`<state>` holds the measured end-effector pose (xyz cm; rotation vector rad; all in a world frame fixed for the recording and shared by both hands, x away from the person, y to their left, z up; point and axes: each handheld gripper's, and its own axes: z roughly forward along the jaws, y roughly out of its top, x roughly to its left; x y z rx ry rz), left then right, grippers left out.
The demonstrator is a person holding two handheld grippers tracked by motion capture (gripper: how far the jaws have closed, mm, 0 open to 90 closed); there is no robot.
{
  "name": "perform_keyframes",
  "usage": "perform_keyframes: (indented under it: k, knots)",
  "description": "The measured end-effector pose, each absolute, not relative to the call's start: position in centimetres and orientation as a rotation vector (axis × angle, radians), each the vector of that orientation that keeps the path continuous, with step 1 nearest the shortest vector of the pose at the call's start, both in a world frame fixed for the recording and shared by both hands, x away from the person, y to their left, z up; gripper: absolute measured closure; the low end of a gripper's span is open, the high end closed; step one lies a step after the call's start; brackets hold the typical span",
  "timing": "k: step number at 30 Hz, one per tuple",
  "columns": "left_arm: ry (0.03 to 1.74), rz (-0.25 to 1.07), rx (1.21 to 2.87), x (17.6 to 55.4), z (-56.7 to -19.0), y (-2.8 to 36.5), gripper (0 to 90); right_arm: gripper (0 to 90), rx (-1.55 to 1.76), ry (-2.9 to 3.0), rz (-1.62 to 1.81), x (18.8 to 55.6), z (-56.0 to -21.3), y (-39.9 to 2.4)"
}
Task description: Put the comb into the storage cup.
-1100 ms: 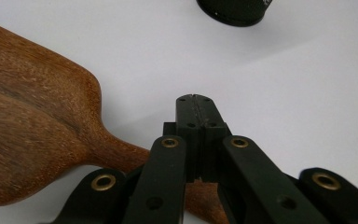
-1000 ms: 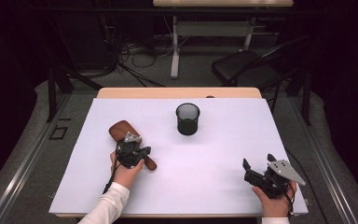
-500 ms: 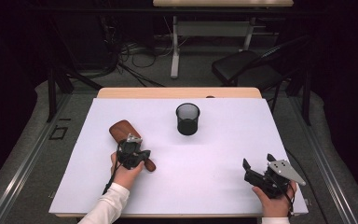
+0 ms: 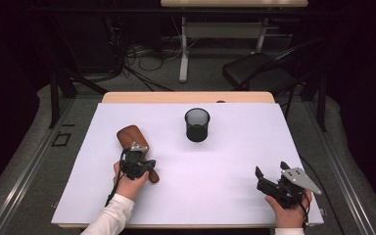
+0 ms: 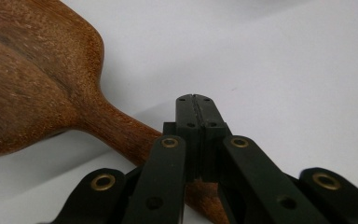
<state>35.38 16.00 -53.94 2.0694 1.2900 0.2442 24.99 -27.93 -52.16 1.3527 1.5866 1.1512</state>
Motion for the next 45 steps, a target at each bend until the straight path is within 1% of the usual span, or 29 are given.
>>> perform_keyframes:
  k: [23,32,36,40,45]
  knots:
    - [1.31,0.228,2.07,34.1,-53.4,18.6,89.7,13.3,1.371,1.583,1.154,25.0,-52.3,-28.2]
    - [1.321,0.258,2.074,33.5,-53.1,19.5,89.7,13.4,1.382,1.589,1.152,25.0,-52.4,-28.2]
    - [1.316,0.244,2.075,33.8,-53.3,19.0,89.7,13.6,1.385,1.594,1.149,25.1,-52.4,-28.2]
    - [1.318,0.234,2.12,34.3,-53.7,17.8,89.6,13.6,1.385,1.596,1.148,25.2,-52.5,-28.1]
    - [1.344,0.292,2.209,34.5,-54.1,16.4,89.3,13.6,1.388,1.596,1.149,25.2,-52.5,-28.2]
